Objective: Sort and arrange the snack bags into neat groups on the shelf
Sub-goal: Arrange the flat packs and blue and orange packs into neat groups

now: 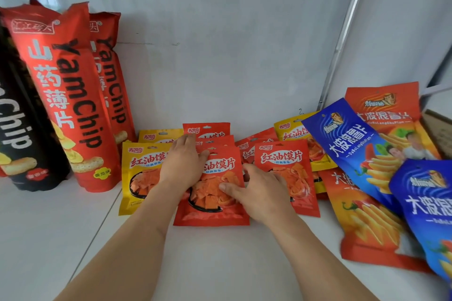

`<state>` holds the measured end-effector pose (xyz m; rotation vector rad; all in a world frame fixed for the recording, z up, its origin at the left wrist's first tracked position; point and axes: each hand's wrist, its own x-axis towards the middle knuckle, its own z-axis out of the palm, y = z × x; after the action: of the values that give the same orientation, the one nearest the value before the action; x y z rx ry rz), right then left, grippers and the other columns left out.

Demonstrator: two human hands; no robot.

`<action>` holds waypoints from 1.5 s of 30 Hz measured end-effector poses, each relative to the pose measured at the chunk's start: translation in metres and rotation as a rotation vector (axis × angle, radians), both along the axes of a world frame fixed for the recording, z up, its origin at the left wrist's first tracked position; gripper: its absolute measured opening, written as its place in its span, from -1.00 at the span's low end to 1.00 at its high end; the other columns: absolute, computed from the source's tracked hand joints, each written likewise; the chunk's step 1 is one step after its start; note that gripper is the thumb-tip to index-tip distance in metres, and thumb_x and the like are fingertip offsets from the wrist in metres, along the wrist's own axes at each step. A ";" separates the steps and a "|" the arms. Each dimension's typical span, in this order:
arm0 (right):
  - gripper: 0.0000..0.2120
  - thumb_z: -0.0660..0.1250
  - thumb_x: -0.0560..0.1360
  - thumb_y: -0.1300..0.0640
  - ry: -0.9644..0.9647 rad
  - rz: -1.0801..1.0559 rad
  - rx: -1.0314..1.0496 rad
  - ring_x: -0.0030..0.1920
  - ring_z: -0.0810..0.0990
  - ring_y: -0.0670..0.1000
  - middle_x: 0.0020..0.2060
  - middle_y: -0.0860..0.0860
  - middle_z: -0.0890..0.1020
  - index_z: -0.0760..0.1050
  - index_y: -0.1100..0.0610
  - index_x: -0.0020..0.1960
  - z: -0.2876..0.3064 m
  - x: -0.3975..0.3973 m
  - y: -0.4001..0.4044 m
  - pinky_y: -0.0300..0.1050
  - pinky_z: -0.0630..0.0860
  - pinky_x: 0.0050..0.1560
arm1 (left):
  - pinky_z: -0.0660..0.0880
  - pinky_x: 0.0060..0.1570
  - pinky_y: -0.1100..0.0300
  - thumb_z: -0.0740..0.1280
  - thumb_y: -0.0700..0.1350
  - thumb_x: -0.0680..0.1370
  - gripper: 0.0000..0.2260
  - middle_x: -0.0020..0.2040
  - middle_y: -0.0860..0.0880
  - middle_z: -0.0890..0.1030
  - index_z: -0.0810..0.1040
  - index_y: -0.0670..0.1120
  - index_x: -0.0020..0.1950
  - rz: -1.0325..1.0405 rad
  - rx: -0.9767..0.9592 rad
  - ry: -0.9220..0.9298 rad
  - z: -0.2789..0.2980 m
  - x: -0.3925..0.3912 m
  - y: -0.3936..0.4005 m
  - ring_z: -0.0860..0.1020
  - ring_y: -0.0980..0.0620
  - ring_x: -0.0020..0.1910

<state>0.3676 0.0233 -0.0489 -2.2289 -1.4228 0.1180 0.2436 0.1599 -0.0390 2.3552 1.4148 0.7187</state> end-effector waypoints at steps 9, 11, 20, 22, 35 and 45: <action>-0.64 0.28 0.54 -0.21 -0.023 -0.135 0.169 0.10 0.58 0.03 0.02 -0.09 0.65 0.55 0.00 0.18 0.008 0.024 -0.035 0.06 0.48 0.16 | 0.36 0.38 -0.10 0.22 0.06 0.66 -0.54 0.47 -0.13 0.43 0.38 -0.13 0.50 -0.001 0.182 0.013 0.018 0.005 -0.015 0.33 -0.17 0.48; -0.66 0.30 0.55 -0.14 -0.017 -0.160 0.188 0.15 0.55 0.04 0.10 -0.07 0.64 0.55 0.02 0.22 0.009 0.032 -0.047 0.04 0.46 0.20 | 0.34 0.40 -0.11 0.21 0.04 0.66 -0.55 0.48 -0.13 0.41 0.38 -0.13 0.50 -0.027 0.194 -0.007 0.022 0.013 -0.022 0.31 -0.17 0.49; -0.71 0.30 0.55 -0.10 -0.063 -0.198 0.304 0.14 0.53 -0.01 0.09 -0.07 0.63 0.58 0.03 0.18 0.007 0.063 -0.098 -0.16 0.40 0.09 | 0.32 0.39 -0.05 0.24 0.02 0.64 -0.57 0.48 -0.09 0.43 0.42 -0.11 0.48 -0.133 0.220 -0.091 0.026 0.056 -0.064 0.33 -0.14 0.48; -0.72 0.31 0.56 -0.10 -0.061 -0.183 0.302 0.13 0.53 -0.05 0.08 -0.09 0.62 0.58 0.02 0.18 0.006 0.068 -0.105 -0.22 0.37 0.05 | 0.31 0.40 -0.03 0.24 0.03 0.65 -0.57 0.48 -0.09 0.43 0.42 -0.11 0.48 -0.149 0.202 -0.112 0.026 0.065 -0.074 0.32 -0.14 0.48; -0.58 0.12 0.60 -0.20 -0.103 -0.200 0.087 0.15 0.56 0.10 0.15 0.05 0.57 0.38 0.09 0.26 0.003 0.087 -0.085 -0.02 0.48 0.01 | 0.37 -0.22 0.24 0.31 0.02 0.63 -0.60 0.22 -0.04 0.55 0.42 -0.14 0.40 0.062 -0.470 -0.567 0.024 0.120 -0.114 0.52 0.03 -0.02; -0.34 0.14 0.52 -0.35 -0.108 -0.187 0.061 0.30 0.41 0.07 0.27 0.03 0.43 0.24 0.07 0.43 -0.011 0.097 -0.079 -0.02 0.41 0.22 | 0.61 -0.18 0.08 0.37 0.01 0.46 -0.62 -0.03 -0.10 0.62 0.52 -0.22 0.14 0.236 -0.730 -0.700 0.010 0.155 -0.081 0.62 -0.07 -0.10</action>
<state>0.4643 -0.0553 -0.0600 -2.3343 -1.2463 -0.1081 0.3983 0.0787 -0.0287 1.2294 1.3170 0.7960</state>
